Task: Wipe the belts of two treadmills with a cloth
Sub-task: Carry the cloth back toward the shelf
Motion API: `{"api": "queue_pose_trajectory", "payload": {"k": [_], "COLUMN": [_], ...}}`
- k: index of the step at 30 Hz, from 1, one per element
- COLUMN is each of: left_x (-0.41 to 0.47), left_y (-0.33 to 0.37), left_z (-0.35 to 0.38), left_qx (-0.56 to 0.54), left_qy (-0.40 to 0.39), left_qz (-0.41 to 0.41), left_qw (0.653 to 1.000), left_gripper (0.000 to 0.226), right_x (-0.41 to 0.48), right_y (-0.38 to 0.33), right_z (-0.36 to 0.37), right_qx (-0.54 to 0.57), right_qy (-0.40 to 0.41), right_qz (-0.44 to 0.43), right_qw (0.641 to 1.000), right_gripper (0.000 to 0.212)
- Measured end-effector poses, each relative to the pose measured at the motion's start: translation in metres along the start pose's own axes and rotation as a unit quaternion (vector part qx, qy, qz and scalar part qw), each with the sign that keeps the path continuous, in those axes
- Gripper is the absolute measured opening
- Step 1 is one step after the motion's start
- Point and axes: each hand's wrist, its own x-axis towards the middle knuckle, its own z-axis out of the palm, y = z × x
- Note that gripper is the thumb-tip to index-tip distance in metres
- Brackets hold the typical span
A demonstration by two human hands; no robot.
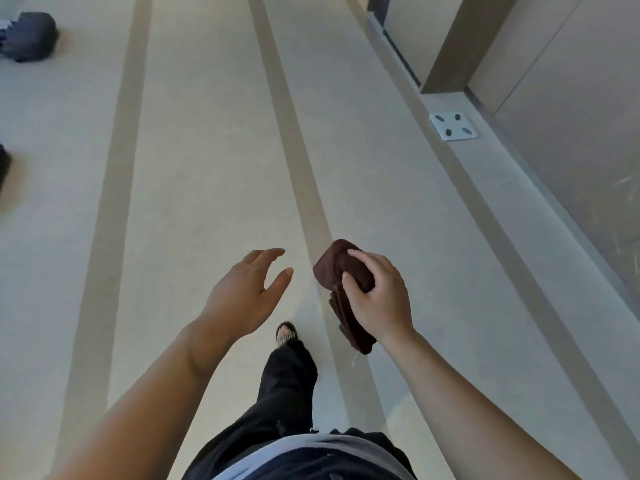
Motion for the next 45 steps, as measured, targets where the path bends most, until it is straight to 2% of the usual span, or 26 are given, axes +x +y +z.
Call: {"api": "queue_pose_trajectory", "payload": {"k": [7, 13, 16, 20, 27, 34, 39, 45], "left_x": [0.199, 0.331, 0.407, 0.522, 0.700, 0.840, 0.996, 1.192], "left_y": [0.052, 0.076, 0.073, 0.066, 0.053, 0.015, 0.007, 0.038], "left_z": [-0.025, -0.048, -0.063, -0.092, -0.168, -0.230, -0.262, -0.292], "left_qx": [0.102, 0.123, 0.132, 0.146, 0.158, 0.132, 0.128, 0.159], "left_qy": [-0.079, -0.129, -0.128, -0.090, 0.009, 0.088, 0.066, -0.021], "left_qz": [0.148, 0.202, 0.194, 0.173, 0.072, -0.019, 0.031, 0.152], "left_qw": [0.980, 0.963, 0.964, 0.970, 0.985, 0.987, 0.989, 0.975], "left_gripper": [0.050, 0.050, 0.049, 0.048, 0.048, 0.049, 0.051, 0.053], "right_x": [0.167, 0.279, 0.351, 0.483, 0.725, 0.914, 1.050, 1.193], "right_y": [0.006, 0.027, 0.035, 0.035, -0.010, -0.051, -0.056, -0.048], "right_z": [-0.014, -0.035, -0.024, 0.000, 0.049, 0.108, 0.131, 0.114], "right_qx": [-0.013, -0.014, 0.001, 0.009, 0.023, 0.034, 0.044, 0.037], "right_qy": [0.056, 0.152, 0.161, 0.128, -0.001, -0.084, -0.046, 0.066], "right_qz": [0.026, 0.094, 0.114, 0.083, -0.030, -0.092, -0.081, -0.009], "right_qw": [0.998, 0.984, 0.980, 0.988, 0.999, 0.992, 0.995, 0.997], "right_gripper": [0.033, 0.033, 0.034, 0.034, 0.034, 0.033, 0.033, 0.034]}}
